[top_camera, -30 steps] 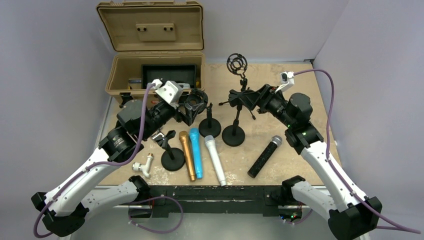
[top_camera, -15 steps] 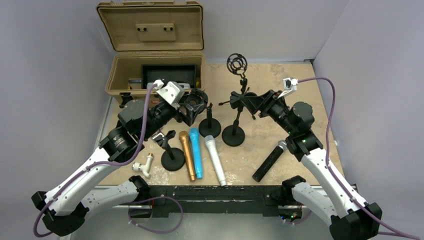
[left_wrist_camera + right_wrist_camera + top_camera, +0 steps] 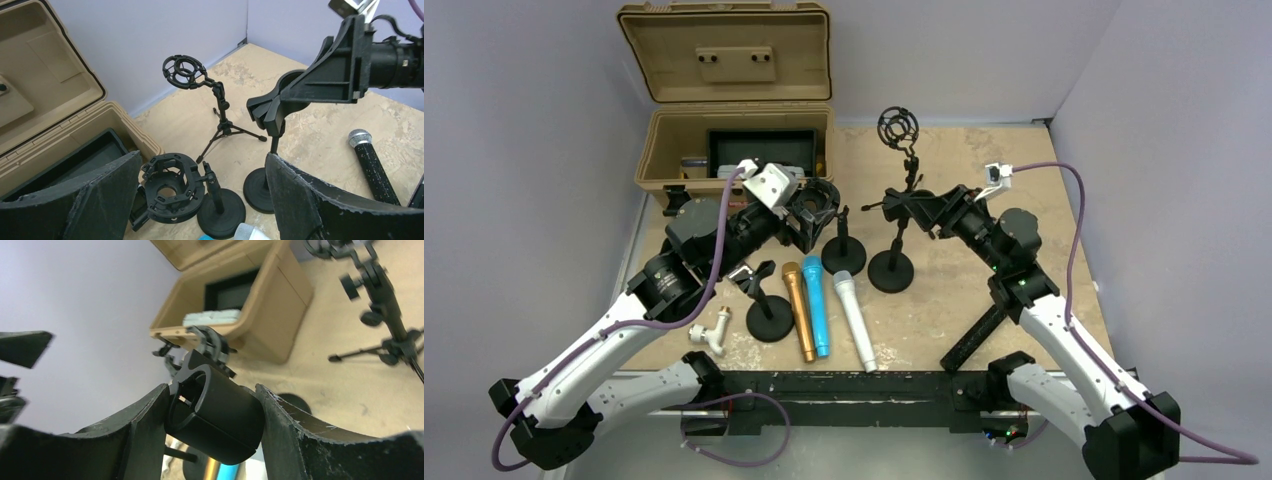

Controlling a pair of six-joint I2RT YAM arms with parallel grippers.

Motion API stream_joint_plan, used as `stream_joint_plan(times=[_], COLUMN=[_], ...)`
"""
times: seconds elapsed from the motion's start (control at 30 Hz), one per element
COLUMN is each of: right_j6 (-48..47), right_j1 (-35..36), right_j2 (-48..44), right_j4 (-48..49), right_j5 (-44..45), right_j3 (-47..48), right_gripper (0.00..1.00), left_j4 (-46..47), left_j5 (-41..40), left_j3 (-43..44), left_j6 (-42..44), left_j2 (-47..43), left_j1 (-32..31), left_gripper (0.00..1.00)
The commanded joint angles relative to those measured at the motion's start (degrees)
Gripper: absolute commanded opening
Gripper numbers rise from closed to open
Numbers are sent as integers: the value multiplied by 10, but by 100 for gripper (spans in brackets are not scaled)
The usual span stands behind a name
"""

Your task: Remove the microphone from the stand

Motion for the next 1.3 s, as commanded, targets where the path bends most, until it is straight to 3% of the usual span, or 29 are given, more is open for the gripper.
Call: stream_joint_plan(times=[0.0,0.17,0.43,0.53,0.8,0.9,1.27], right_j6=[-37,-39,-23,-25,-57,-72,-150], right_j1=[0,1,14,15,15,15,15], right_j2=[43,28,65,58,9,0,-60], right_j4=[-227,-258,-209,-191,-183,-191,-221], right_j5=[62,98,86,67,68,84,152], right_j3=[-29,-15,-39,-37,47,86,160], right_gripper=[42,43,45,51,82,87,89], left_j4=[9,8,7,6,6,6,6], left_j5=[-7,-6,-12,-13,-13,-14,-26], left_j3=[10,13,12,13,13,12,12], left_j6=[10,11,15,17,17,18,24], left_j2=[0,-1,-1,-2,-6,-9,-15], left_j1=[-6,-7,-10,-12,-14,-14,-16], left_gripper=[91,91,91,91,91,91,91])
